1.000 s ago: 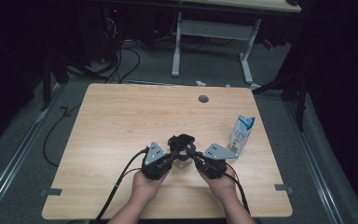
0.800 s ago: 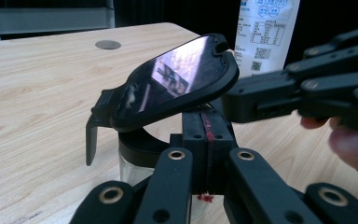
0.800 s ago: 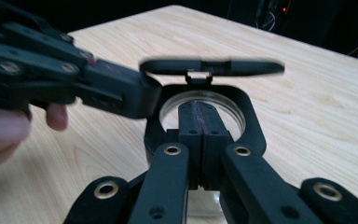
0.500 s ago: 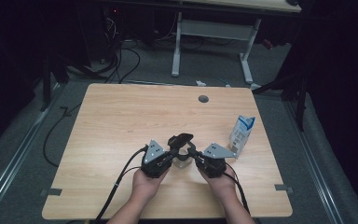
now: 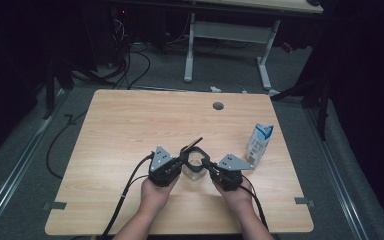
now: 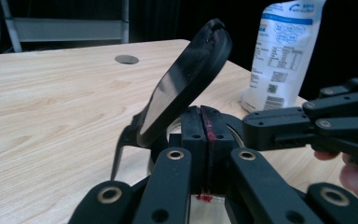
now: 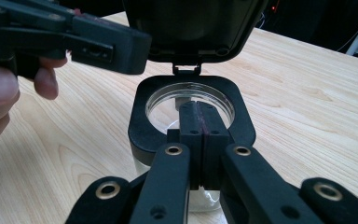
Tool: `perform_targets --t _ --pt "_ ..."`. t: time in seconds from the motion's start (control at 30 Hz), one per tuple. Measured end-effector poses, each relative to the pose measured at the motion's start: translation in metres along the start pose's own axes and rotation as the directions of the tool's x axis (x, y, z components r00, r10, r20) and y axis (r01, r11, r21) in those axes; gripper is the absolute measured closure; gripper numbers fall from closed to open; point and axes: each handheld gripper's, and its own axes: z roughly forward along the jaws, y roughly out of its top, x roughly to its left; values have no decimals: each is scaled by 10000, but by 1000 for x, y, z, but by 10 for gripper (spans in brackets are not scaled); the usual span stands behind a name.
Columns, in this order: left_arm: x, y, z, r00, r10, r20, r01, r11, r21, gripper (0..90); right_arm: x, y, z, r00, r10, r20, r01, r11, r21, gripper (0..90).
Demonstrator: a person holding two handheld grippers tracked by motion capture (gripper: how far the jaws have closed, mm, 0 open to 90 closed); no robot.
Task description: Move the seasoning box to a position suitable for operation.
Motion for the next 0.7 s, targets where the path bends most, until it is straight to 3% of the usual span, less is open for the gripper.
perform_targets --t 0.7 --pt "18 5 0 9972 -293 -685 279 9994 -214 888 -2 -2 1 9998 129 -174 -131 9998 -116 900"
